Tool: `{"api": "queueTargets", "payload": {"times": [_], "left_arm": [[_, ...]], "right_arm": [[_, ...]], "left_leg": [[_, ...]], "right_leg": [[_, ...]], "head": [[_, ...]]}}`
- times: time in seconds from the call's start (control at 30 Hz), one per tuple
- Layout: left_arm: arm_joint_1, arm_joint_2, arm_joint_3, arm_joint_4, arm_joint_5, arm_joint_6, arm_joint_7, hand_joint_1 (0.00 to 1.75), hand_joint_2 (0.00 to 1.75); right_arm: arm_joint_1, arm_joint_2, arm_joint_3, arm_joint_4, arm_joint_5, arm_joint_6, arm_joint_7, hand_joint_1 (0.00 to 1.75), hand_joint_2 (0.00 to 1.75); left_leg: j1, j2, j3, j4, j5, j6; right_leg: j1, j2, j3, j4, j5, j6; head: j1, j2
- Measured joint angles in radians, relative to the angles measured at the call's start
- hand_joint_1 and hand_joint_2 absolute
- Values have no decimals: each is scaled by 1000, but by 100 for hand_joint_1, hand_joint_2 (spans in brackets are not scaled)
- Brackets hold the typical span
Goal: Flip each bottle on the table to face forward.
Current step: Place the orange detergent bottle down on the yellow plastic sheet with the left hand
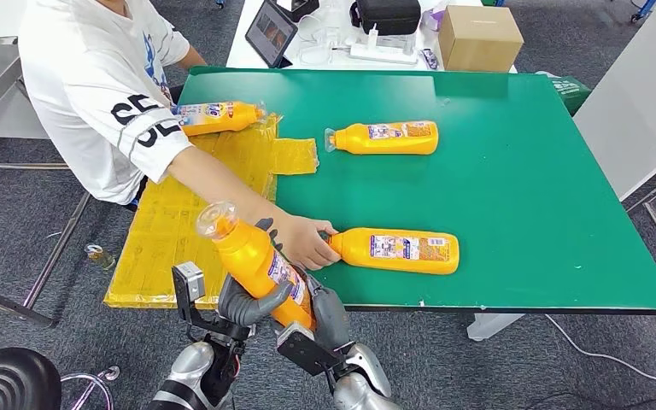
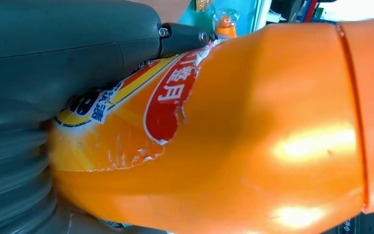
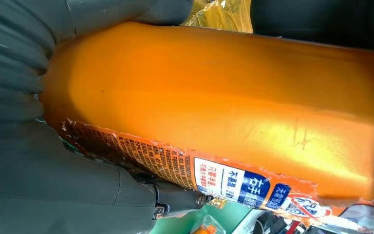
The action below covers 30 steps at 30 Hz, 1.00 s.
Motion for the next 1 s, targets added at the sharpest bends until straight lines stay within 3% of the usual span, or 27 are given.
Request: {"api": "queueTargets", "payload": {"times": [0.23,0.5,0.53,0.63,0.67,0.7,0.83,1.0], "left_arm": [[-3,12,3,1,82,-91,6,175,175],[-14,21,4,1,120,-124,23,175,175],[-15,21,4,1,122,-125,24,175,175],[-18,23,4,1,125,-127,26,175,175],[-19,24,4,1,126,-127,26,175,175],[-21,24,4,1,126,-127,27,175,175],[-25,24,4,0,117,-121,27,175,175],[-31,24,3,-15,38,-36,4,175,175]], "right_arm": [[-3,0,4,2,-10,0,-5,175,175],[-10,0,4,3,-20,-6,-11,172,175],[-10,0,4,3,-21,-8,-11,154,175],[-12,0,4,3,-23,-10,-11,28,175],[-12,0,4,3,-24,-11,-11,2,175],[-12,1,4,3,-25,-13,-11,0,175],[-12,3,0,3,-39,-23,-8,0,0],[-7,4,-10,-35,-81,7,7,0,0]], "left_leg": [[0,0,0,0,0,0],[0,0,0,0,0,0],[0,0,0,0,0,0],[0,0,0,0,0,0],[0,0,0,0,0,0],[0,0,0,0,0,0],[0,0,0,0,0,0],[0,0,0,0,0,0]], "right_leg": [[0,0,0,0,0,0],[0,0,0,0,0,0],[0,0,0,0,0,0],[0,0,0,0,0,0],[0,0,0,0,0,0],[0,0,0,0,0,0],[0,0,0,0,0,0],[0,0,0,0,0,0]], "head": [[0,0],[0,0],[0,0],[0,0],[0,0],[0,0],[0,0],[0,0]]}}
